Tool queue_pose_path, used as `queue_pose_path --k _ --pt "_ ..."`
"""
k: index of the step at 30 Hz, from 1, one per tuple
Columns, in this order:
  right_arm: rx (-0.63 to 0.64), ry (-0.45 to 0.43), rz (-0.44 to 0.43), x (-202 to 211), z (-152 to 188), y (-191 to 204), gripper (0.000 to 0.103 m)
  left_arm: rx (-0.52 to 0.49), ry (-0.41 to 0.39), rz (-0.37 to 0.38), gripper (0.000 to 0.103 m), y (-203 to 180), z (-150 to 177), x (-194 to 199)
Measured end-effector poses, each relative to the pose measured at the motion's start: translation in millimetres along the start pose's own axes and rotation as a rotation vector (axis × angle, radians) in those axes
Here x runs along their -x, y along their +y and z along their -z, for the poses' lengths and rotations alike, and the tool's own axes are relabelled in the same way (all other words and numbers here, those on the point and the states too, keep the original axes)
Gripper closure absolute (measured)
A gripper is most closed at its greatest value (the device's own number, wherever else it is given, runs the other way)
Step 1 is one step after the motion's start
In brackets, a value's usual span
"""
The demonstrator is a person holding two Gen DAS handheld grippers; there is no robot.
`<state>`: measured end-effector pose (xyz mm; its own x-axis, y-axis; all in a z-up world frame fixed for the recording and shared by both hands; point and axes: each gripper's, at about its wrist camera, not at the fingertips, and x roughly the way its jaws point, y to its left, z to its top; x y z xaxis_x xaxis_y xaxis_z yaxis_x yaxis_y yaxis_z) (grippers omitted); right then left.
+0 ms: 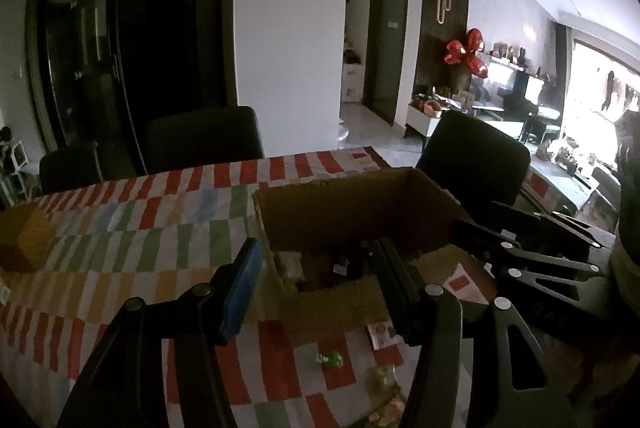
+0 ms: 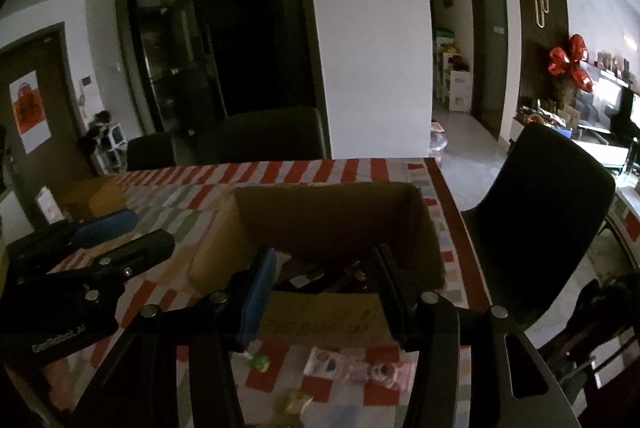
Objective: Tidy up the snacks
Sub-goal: 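Withdraw both open tools from the box toward the yellow bag and lollipop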
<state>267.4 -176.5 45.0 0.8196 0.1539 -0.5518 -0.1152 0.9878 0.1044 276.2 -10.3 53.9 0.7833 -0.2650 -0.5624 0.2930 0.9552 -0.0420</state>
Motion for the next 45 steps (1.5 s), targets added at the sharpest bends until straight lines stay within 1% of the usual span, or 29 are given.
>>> queue_pose_path --k 9,15,19,33,45 --pt "0.032 -0.001 -0.023 17.5 22.7 17.4 0.052 0.005 -0.012 -0.003 0.044 4.0 23.7 28.2" --pt "0.033 0.035 -0.047 19.6 40.8 24.1 0.052 0.012 0.014 0.000 0.044 7.7 44.2 32.8" --pt "0.028 0.064 -0.048 17.9 52.9 28.0 0.052 -0.001 0.040 -0.002 0.044 8.8 60.0 31.7" --pt "0.027 0.217 -0.037 -10.0 101.6 32.1 0.052 -0.013 0.146 0.025 0.044 13.1 110.9 5.4" --pt "0.015 0.324 -0.007 -40.3 133.5 31.6 0.052 -0.004 0.228 0.049 0.045 22.6 138.6 -34.1"
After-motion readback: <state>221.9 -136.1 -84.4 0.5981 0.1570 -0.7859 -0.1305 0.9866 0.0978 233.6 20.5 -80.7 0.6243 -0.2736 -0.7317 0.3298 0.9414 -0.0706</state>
